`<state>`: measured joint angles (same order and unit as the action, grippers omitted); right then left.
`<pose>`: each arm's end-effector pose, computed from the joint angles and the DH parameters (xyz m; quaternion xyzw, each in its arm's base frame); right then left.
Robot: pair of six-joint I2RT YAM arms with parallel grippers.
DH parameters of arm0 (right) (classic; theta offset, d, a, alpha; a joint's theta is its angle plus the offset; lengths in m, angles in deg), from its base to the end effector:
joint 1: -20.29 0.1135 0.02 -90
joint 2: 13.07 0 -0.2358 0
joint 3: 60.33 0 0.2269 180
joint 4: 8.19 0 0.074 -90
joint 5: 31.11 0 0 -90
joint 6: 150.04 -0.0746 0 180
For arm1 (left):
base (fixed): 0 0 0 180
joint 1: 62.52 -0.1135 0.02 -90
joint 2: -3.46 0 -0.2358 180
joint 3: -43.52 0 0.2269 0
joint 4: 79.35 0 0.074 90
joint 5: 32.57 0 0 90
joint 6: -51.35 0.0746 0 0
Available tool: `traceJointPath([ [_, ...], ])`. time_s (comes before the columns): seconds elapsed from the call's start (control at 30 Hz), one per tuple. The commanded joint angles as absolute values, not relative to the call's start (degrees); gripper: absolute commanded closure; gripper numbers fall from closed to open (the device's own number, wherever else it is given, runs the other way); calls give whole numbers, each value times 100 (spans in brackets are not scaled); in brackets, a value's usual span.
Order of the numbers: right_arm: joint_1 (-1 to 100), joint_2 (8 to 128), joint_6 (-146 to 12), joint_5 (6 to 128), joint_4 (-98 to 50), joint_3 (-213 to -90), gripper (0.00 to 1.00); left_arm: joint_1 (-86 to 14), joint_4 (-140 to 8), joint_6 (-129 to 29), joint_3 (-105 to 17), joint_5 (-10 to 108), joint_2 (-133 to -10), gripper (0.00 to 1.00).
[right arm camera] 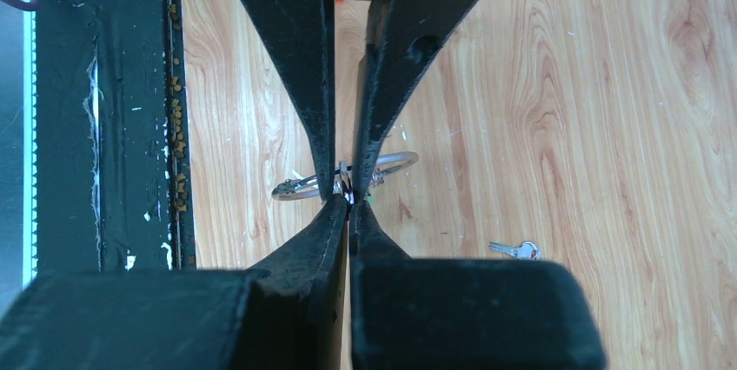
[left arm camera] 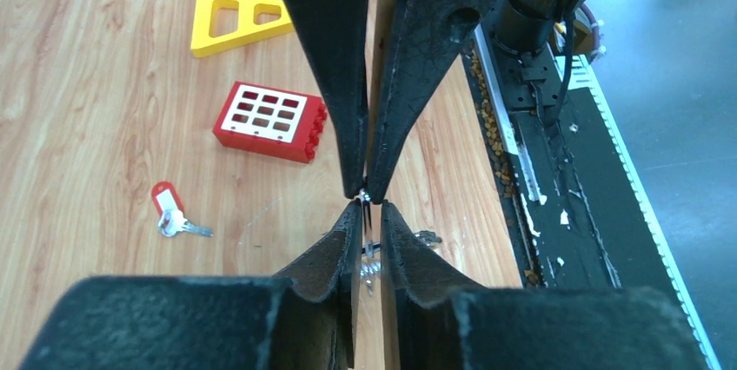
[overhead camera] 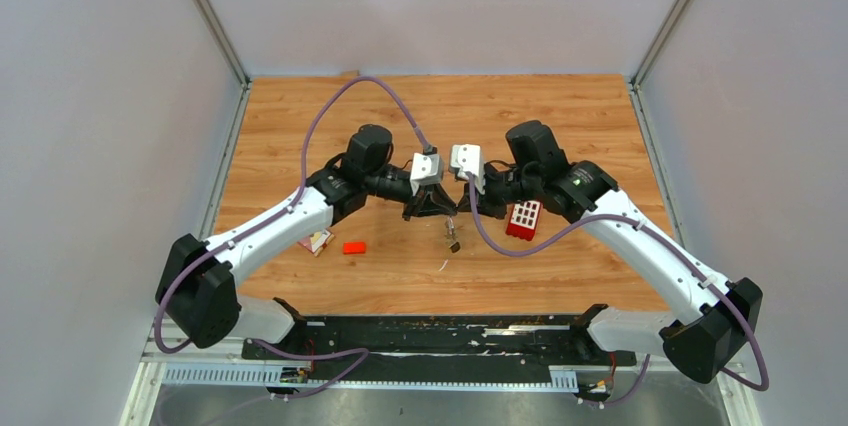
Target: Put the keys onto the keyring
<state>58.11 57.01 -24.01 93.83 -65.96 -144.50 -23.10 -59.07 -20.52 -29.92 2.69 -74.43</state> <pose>0.1772 0.1916 0.2971 -0.6213 0.6302 0.2818 0.3708 0.1955 -0.2395 0.2775 0.5773 0.5362 -0.4690 0.3992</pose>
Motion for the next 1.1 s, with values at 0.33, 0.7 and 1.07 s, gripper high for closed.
traceJointPath([
  [0.33,5828,5570,-2502,9285,-6182,-14649,98,-2234,-5747,-2085,-3143,107,-7527,100],
  [0.7,5399,5061,-2909,9686,-5594,-14090,43,-2513,-7874,-3605,-2463,545,-6991,100],
  [1.07,5017,4705,-3309,10668,-4303,-13133,38,-2610,-11385,-6200,-1584,367,-7006,100],
])
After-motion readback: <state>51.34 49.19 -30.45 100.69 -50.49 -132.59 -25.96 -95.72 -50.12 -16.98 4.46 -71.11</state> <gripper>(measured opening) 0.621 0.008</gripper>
